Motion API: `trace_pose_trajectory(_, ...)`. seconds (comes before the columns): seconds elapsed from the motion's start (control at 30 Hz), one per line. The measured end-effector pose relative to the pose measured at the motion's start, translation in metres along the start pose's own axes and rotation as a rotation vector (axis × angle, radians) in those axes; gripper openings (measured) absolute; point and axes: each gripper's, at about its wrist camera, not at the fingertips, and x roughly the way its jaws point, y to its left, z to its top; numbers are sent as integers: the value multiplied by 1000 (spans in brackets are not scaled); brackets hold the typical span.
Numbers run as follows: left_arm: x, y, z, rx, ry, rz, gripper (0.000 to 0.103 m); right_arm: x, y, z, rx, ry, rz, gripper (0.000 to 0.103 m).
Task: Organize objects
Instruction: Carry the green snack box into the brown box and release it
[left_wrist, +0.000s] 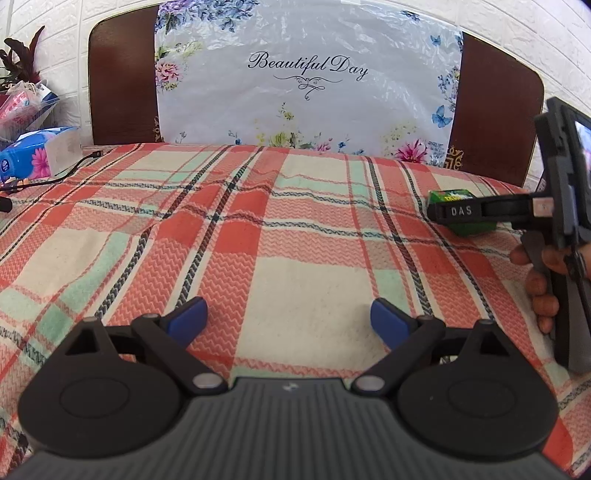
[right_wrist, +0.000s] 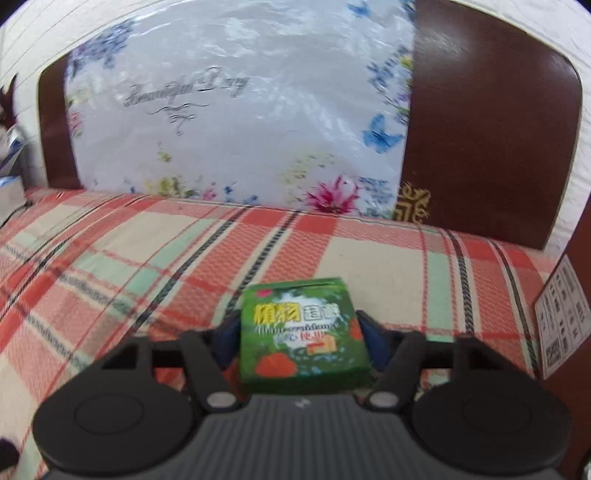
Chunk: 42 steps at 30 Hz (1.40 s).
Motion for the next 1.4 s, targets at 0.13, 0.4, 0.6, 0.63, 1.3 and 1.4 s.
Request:
trace_pose_trajectory(0.13,1,-1,1,6,4,5,96,-23,-4,-14,29,8,36,61)
trace_pose_trajectory(0.4,2,-3,0,19,12,17,97,-131,-34,-90,-12,46,120,62)
trace_pose_trajectory(0.6,2,-7,0,41,18,43,98,-212,-61,-146,50,54,68,63)
trace_pose_trajectory(0.63,2,-9,1,46,24,52,98,-222,-64,-151,66,47,55,63)
trace_pose_trajectory(1.3,-61,-190,-30,123,409,-567,77,-251,-67,-182,47,-15,55,62)
trace_pose_trajectory(1.4,-69,-201,-22,136,392,-579,56,-255,-65,-182,37,-39,35,60)
